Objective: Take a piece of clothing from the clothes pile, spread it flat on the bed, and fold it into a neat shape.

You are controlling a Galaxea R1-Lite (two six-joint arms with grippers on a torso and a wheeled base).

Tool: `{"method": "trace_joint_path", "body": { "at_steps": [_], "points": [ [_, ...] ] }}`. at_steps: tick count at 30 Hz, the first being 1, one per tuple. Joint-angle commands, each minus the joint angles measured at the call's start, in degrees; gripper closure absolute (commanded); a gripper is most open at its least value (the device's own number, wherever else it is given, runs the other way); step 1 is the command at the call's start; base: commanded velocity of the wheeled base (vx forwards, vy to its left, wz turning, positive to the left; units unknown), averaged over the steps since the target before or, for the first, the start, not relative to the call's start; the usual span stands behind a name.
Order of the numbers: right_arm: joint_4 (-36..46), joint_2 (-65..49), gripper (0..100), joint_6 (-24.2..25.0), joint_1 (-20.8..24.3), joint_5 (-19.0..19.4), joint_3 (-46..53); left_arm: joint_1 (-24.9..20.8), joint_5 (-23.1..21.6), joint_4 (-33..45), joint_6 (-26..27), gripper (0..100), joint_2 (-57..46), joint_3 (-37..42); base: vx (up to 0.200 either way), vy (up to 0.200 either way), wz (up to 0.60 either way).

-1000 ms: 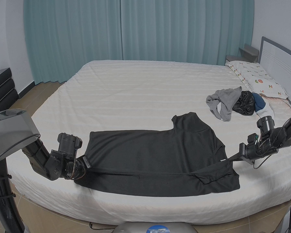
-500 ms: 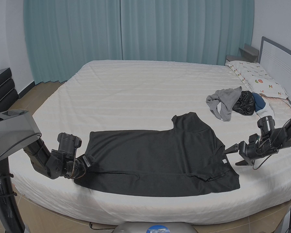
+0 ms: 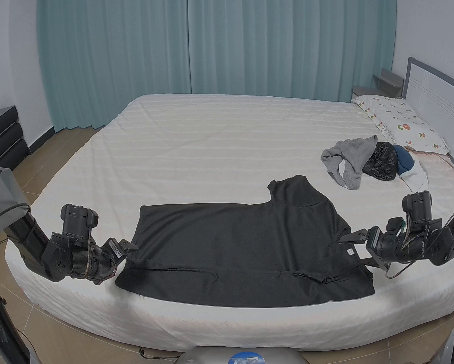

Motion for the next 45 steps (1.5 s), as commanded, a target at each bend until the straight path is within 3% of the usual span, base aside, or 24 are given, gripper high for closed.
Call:
{"method": "trace_joint_path", "body": {
  "at_steps": [1, 4, 13, 30, 36, 45],
  "points": [
    [-10.99, 4.75, 0, 8.34, 8.08, -5.51, 7.83, 1.25, -3.82, -0.14, -2.73, 0, -2.23, 3.27, 0.0, 0.0, 0.0],
    [-14.94, 6.77, 0, 11.33, 8.79, -5.68, 9.67, 1.25, -3.82, -0.32, -2.81, 0, -1.09, 3.27, 0.0, 0.0, 0.0],
    [-19.6, 7.74, 0, 11.5, 7.64, -5.68, 12.49, 1.25, -3.82, -4.45, -3.78, 0, 0.49, 4.85, 0.0, 0.0, 0.0],
    [-26.63, 11.96, 0, 11.68, 4.74, -5.86, 11.61, 1.16, -3.82, -4.71, -3.78, 0, 1.2, 4.77, 0.0, 0.0, 0.0],
    [-30.15, 15.12, 0, 11.68, 4.92, -9.55, 11.87, 1.16, -3.82, -4.8, -3.69, 0, 1.37, 4.77, 0.0, 0.0, 0.0],
    [-30.68, 15.3, 0, 11.77, 4.83, -9.73, 12.05, 1.16, -3.82, -4.8, -3.69, 0, 1.46, 4.77, 0.0, 0.0, 0.0]
  ]
}}
